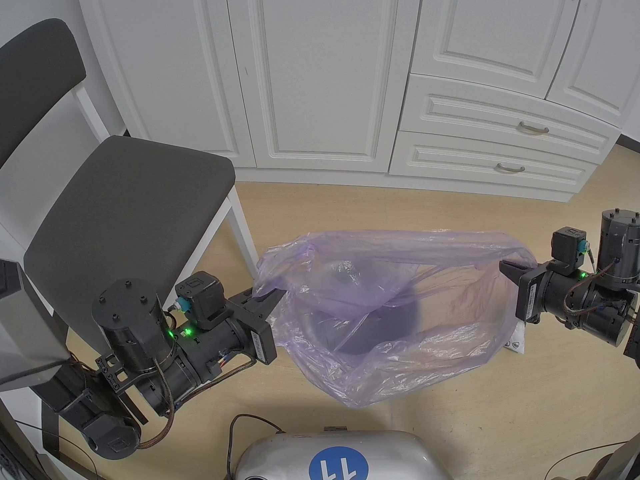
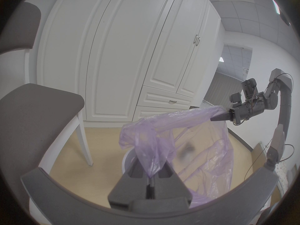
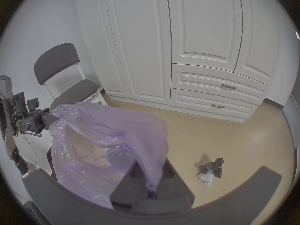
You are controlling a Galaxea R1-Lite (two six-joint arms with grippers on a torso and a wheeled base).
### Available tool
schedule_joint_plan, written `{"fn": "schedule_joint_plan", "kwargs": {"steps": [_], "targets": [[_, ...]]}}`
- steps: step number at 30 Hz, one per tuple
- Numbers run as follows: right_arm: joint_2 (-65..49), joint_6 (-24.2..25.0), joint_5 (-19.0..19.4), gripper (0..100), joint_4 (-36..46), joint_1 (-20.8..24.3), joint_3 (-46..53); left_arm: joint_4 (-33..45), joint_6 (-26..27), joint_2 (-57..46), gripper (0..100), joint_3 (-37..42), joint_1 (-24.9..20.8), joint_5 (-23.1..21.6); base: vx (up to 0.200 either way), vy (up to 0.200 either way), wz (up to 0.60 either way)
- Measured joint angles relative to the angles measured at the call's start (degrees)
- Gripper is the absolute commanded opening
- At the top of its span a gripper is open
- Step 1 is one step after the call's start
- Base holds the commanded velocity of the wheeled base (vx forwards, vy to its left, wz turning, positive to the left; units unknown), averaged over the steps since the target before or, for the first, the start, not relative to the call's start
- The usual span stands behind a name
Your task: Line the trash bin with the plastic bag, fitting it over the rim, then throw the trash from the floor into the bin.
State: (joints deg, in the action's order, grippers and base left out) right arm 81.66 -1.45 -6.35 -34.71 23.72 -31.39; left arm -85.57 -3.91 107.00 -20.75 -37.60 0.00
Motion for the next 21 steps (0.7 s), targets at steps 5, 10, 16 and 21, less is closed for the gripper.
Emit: {"fn": "schedule_joint_plan", "kwargs": {"steps": [5,10,16,21], "targets": [[-0.13,-1.5,-1.26,0,-0.07,0.04,0.33,0.0,1.87,0.06,0,0.16,0.0,1.77,0.0,0.0,0.0],[-0.22,-2.73,-2.95,0,-0.33,0.06,0.77,-0.1,2.99,0.37,0,0.3,0.48,2.54,0.0,0.0,0.0],[-0.22,-2.84,-3.08,0,-0.27,0.02,0.88,-0.1,3.05,0.52,0,0.35,1.24,2.51,0.0,0.0,0.0],[-0.2,-2.84,-3.06,0,-0.18,-0.13,0.89,-0.1,3.05,0.59,0,0.35,1.52,2.54,0.0,0.0,0.0]]}}
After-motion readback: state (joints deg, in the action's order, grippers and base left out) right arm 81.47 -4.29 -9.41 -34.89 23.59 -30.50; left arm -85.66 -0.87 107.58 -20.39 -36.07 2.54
